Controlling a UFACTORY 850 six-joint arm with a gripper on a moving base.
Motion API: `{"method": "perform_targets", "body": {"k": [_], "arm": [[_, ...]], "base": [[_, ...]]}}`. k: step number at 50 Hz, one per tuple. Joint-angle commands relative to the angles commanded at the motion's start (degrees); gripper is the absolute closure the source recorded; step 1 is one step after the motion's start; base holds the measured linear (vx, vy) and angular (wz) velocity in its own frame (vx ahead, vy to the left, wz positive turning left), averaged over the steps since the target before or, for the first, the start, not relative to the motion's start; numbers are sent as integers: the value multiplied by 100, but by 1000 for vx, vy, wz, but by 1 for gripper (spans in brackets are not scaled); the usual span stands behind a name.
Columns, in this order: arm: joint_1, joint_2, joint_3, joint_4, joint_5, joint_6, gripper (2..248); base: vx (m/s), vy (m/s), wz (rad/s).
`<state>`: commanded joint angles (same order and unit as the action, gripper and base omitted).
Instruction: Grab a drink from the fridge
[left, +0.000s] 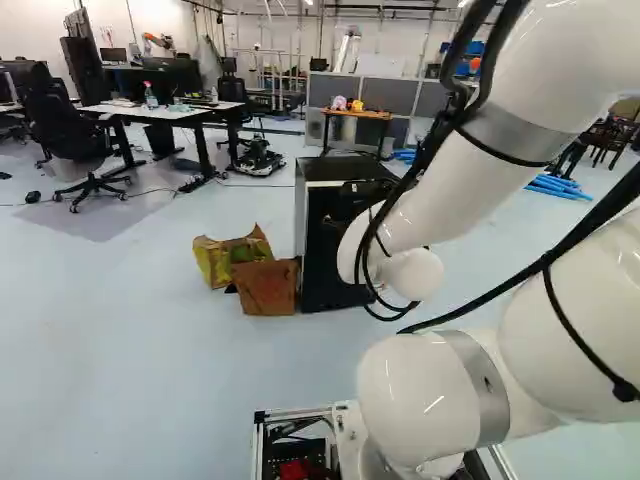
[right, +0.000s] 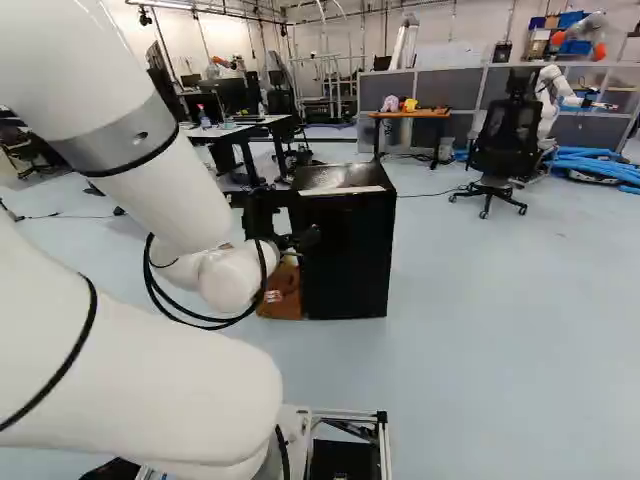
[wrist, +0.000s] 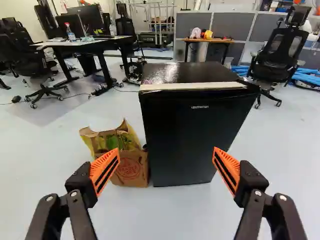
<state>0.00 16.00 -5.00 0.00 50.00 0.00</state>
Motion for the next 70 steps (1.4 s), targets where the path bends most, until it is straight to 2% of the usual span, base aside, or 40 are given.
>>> {"method": "perform_targets", "body": {"k": [36, 70], "arm": [[0, 0, 0, 0, 0, 0, 3], [0, 0, 0, 0, 0, 0, 3]], "base": [[91, 20, 95], [69, 2, 9]]}}
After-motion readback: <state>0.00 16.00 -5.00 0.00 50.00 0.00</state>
